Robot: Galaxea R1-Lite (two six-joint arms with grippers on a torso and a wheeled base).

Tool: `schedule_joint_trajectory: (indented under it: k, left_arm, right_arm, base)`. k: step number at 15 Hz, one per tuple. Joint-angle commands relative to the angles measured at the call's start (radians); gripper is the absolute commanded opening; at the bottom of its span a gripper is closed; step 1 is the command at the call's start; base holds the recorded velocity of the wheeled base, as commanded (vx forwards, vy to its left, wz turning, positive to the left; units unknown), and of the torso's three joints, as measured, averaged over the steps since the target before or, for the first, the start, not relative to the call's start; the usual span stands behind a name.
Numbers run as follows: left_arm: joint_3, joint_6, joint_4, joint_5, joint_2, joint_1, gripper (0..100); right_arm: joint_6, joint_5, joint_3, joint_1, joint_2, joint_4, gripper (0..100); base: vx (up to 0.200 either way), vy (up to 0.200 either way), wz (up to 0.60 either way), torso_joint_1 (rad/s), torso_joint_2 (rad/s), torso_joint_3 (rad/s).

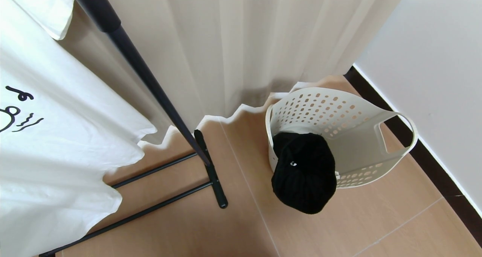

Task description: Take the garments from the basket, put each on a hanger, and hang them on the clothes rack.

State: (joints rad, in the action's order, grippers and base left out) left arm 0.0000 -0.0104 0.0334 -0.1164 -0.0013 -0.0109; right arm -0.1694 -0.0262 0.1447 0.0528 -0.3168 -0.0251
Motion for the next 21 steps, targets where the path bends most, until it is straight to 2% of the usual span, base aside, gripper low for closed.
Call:
schedule_joint_trajectory:
  k: [1,2,3,5,6,7,10,11,13,16,17,21]
  left_arm:
    - [0.000,0.000,0.000,0.001,0.001,0.000,100]
    - [0.000,0.000,0.000,0.001,0.001,0.000,100]
    - [0.000,0.003,0.000,-0.002,0.001,0.000,100]
    - [0.000,0.003,0.000,-0.002,0.001,0.000,100]
    - [0.000,0.003,0.000,0.000,0.001,0.000,100]
    - [0.000,0.001,0.000,0.001,0.001,0.000,100]
    - [0.000,0.003,0.000,0.000,0.001,0.000,100]
    - [0.000,0.003,0.000,0.000,0.001,0.000,100]
    - [0.000,0.001,0.000,0.000,0.001,0.000,100]
    - [0.000,0.003,0.000,-0.002,0.001,0.000,100]
    - [0.000,0.003,0.000,-0.002,0.001,0.000,100]
    - [0.000,0.003,0.000,-0.002,0.001,0.000,100]
  right_arm:
    - [-0.130,-0.024,0.184,0.094,-0.404,-0.001,100]
    - [-0.133,-0.021,0.191,0.102,-0.416,-0.003,100]
    - [-0.205,-0.003,0.273,0.165,-0.558,-0.004,100]
    - [-0.329,-0.005,0.345,0.173,-0.668,-0.004,100]
    - [-0.406,-0.003,0.420,0.208,-0.783,-0.010,100]
    - [-0.424,-0.003,0.455,0.239,-0.846,-0.009,100]
    - [-0.522,0.118,0.668,0.312,-1.162,-0.004,100]
    - [-0.524,0.121,0.673,0.314,-1.170,-0.004,100]
    - [-0.572,0.238,0.874,0.340,-1.381,-0.003,100]
    - [-0.579,0.293,1.033,0.338,-1.545,-0.001,100]
    - [-0.576,0.316,1.063,0.338,-1.582,0.004,100]
    - [-0.572,0.327,1.133,0.335,-1.653,0.005,100]
  base:
    - [0.000,0.000,0.00,0.000,0.00,0.000]
    - [0.000,0.000,0.00,0.000,0.00,0.000]
    - [0.000,0.000,0.00,0.000,0.00,0.000]
    - [0.000,0.000,0.00,0.000,0.00,0.000]
    - [0.000,0.000,0.00,0.000,0.00,0.000]
    - [0.000,0.000,0.00,0.000,0.00,0.000]
    - [0.000,0.000,0.00,0.000,0.00,0.000]
    - [0.000,0.000,0.00,0.000,0.00,0.000]
    - [0.000,0.000,0.00,0.000,0.00,0.000]
    - [0.000,0.000,0.00,0.000,0.00,0.000]
    - [0.000,0.000,0.00,0.000,0.00,0.000]
    - [0.000,0.000,0.00,0.000,0.00,0.000]
